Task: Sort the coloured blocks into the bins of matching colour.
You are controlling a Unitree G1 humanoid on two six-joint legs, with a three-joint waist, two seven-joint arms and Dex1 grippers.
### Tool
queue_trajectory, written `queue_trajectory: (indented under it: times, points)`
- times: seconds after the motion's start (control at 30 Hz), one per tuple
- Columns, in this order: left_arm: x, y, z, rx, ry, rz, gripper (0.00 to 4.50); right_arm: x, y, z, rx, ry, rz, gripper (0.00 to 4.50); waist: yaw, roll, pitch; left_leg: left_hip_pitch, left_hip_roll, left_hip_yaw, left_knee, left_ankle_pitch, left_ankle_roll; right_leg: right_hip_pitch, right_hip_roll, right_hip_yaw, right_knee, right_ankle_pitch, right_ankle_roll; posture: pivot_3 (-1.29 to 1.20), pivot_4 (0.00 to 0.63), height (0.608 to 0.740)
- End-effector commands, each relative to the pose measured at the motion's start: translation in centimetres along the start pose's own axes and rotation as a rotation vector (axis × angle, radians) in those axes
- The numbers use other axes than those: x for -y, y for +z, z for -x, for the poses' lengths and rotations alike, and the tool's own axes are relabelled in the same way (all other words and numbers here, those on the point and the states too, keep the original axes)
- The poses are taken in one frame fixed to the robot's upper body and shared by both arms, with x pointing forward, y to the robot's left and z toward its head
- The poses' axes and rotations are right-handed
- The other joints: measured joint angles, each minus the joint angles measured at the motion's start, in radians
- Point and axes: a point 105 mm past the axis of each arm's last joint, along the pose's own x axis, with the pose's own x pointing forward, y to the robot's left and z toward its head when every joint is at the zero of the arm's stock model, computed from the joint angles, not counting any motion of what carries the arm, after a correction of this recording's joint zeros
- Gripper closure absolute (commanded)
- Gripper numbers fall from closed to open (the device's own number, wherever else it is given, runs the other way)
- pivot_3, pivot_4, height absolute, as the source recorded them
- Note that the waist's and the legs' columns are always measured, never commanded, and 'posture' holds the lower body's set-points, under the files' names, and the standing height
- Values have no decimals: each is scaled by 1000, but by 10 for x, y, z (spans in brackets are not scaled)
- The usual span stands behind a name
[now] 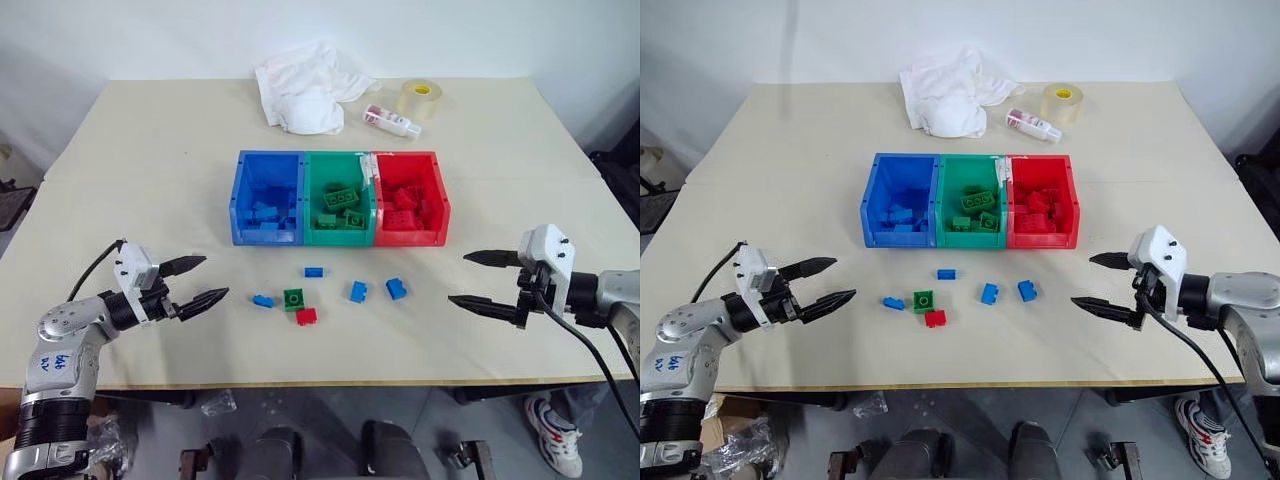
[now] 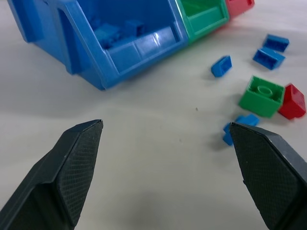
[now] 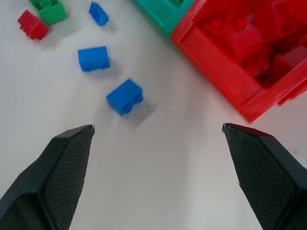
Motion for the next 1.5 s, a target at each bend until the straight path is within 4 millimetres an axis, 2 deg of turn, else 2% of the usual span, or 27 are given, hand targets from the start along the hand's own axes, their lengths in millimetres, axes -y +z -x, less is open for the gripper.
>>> queue_trajectory:
  times: [0.03, 0.13, 0.27, 0.43, 0.53, 0.63, 0.77, 1.0, 1.17, 1.37, 1.47, 1.5]
  points:
    - [-3, 11, 0, 31, -3, -27, 31, 1, 12, 2, 28, -11, 47, 0, 0, 0, 0, 0, 0, 0, 0, 0, 0, 0, 0, 0, 0, 0, 0, 0, 150, 740]
    - [-10, 11, -3, 27, 38, -19, 31, 1, 12, 1, 30, -13, 46, 0, 0, 0, 0, 0, 0, 0, 0, 0, 0, 0, 0, 0, 0, 0, 0, 0, 150, 740]
    - [-8, 7, -4, 1, 32, -34, 31, 0, 9, 7, 8, -12, 23, 0, -1, 0, 0, 0, 0, 0, 0, 0, 0, 0, 0, 0, 0, 0, 0, 0, 150, 740]
    - [-1, 3, -1, -14, 0, -7, 31, -1, -3, 25, -71, -28, -27, 0, 2, 0, 0, 0, 0, 0, 0, 0, 0, 0, 0, 0, 0, 0, 0, 0, 150, 740]
    - [1, 3, 3, -13, -8, -29, 31, -1, -13, 44, -126, -50, -56, 0, 7, 0, 0, 0, 0, 0, 0, 0, 0, 0, 0, 0, 0, 0, 0, 0, 150, 740]
    - [3, 4, 6, -2, -22, -1, 31, -2, -12, 48, -132, -57, -57, 0, 13, 0, 0, 0, 0, 1, 0, 0, 0, 1, 0, 0, -1, 0, 0, 0, 150, 740]
    - [8, 7, 7, 37, -54, -7, 31, -16, -2, 27, -107, 17, -57, 0, 8, 0, 0, 0, 1, 2, 0, 0, 0, 0, 0, 0, -1, 0, 0, 0, 150, 740]
    - [18, 10, 3, 89, -68, -17, 31, -31, 12, -30, -29, 155, -46, 0, 1, 0, 0, 0, 2, 1, 0, 0, 0, 0, 1, 0, -2, 0, 0, 0, 150, 740]
    - [32, 9, 5, 112, -85, -8, 31, -32, 3, -65, -24, 202, -59, 0, 1, 0, 0, 0, 1, 0, 0, 0, 0, 0, 0, 0, -1, 0, 0, 0, 150, 740]
    - [41, 5, 7, 119, -91, -8, 31, -27, -14, -90, -33, 212, -53, 0, -3, 0, 0, 0, 1, 0, 0, 0, 0, 0, 0, 0, -1, 0, 0, 0, 150, 740]
    - [43, 5, 7, 131, -88, -11, 0, -25, -17, -97, -21, 206, -52, 611, -4, 0, 0, 0, 1, 0, 0, 0, 0, 0, 0, 0, -1, 0, 0, 0, 150, 740]
    - [43, 5, 7, 135, -87, -11, 0, -24, -16, -98, -13, 204, -54, 942, -4, 0, 0, 0, 1, 0, 0, 0, 0, 0, 0, -1, -1, 0, 0, 0, 150, 740]
